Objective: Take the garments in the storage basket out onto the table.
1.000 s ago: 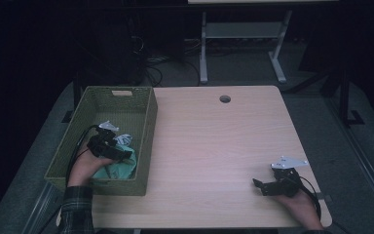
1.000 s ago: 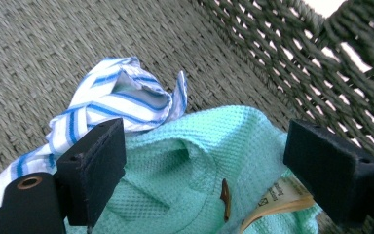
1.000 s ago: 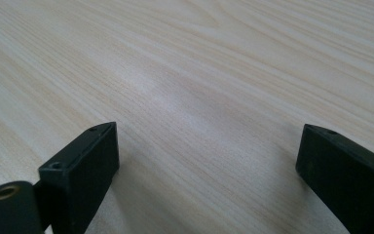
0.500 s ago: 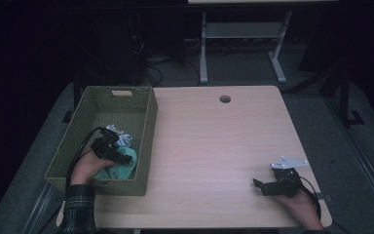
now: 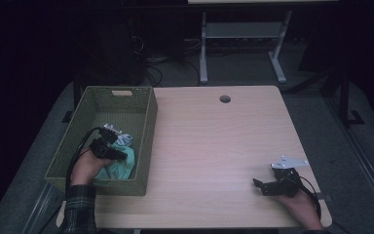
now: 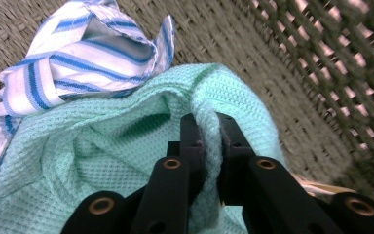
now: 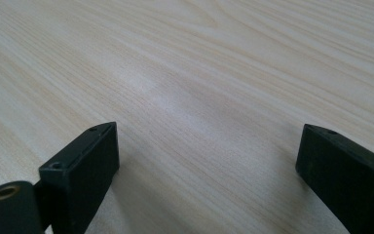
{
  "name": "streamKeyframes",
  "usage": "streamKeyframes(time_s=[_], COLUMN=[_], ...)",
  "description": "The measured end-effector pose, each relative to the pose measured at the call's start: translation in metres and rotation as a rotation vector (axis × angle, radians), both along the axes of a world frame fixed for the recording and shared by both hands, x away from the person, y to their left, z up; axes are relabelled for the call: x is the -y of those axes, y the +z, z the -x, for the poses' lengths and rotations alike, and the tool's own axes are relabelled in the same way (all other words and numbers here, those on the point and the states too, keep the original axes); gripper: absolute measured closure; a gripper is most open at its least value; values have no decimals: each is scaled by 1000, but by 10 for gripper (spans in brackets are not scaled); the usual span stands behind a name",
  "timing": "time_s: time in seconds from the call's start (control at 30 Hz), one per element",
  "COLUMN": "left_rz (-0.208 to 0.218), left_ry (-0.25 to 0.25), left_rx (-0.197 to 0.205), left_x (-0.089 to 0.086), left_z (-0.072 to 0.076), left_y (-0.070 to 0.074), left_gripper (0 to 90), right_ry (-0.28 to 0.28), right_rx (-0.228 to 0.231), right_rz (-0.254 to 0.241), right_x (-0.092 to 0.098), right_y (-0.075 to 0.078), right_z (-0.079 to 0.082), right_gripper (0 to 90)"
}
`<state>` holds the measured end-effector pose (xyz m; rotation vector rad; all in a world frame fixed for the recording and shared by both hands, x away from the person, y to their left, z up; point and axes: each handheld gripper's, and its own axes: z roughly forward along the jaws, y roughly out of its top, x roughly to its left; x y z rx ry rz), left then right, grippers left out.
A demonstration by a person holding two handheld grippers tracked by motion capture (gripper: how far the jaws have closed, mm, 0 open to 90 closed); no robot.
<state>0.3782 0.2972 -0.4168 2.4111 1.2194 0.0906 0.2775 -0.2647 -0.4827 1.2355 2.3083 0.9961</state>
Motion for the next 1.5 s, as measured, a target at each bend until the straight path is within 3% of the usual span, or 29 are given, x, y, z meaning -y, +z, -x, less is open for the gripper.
streamKeyframes(time_s=[0.1,0.33,0.77,1.0,1.5], left_rz=[24,115,334,389,415], left_ry=[13,51,109,136,136], left_rx=[18,116,303,348,397], left_x=[-3,-10,-30,-40,-44], left_z=[1,6,19,23,25], left_y=[4,16,44,54,81], left_gripper=[842,844,847,847,846], right_ry=[-2,-5,-8,-9,-16], right_rx=[0,0,-1,-2,-2], right_rz=[1,2,4,4,5], right_x=[0,0,1,1,1], right_y=[0,0,0,0,0], right_z=[0,0,0,0,0], right_gripper=[81,83,83,83,83])
